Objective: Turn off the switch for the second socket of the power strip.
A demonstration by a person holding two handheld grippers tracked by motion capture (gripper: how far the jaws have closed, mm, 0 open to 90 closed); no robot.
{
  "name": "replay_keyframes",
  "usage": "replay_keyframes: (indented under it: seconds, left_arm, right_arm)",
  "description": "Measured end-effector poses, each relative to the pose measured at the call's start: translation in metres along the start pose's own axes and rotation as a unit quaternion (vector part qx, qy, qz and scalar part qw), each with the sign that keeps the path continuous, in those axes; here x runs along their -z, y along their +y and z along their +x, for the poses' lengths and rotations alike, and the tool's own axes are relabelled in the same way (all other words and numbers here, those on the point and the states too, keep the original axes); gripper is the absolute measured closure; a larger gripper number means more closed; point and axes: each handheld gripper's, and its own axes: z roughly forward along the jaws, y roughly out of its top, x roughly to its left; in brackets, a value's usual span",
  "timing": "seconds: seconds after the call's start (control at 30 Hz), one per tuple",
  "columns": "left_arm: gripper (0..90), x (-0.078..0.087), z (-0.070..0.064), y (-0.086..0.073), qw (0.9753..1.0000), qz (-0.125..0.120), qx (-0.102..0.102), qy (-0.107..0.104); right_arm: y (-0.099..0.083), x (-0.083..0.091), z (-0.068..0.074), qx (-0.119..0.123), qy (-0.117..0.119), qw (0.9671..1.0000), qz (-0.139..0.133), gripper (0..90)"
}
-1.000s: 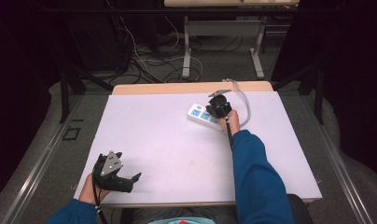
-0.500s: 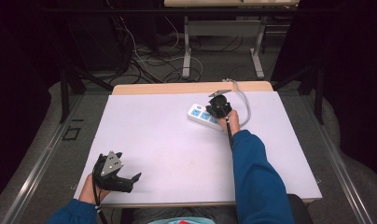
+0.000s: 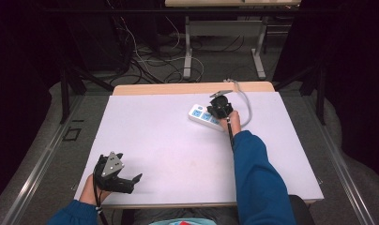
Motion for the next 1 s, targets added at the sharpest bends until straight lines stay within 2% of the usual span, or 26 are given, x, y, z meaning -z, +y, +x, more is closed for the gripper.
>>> replay_keyframes:
  seconds: [1.0]
  left_arm:
    - [0.2, -0.0004, -0.0005, 0.0001, 1.0, 0.004, -0.003, -0.001]
  right_arm:
    - [-0.0018, 0.0004, -0.0008, -0.012, 0.002, 0.9999, -0.007, 90.0]
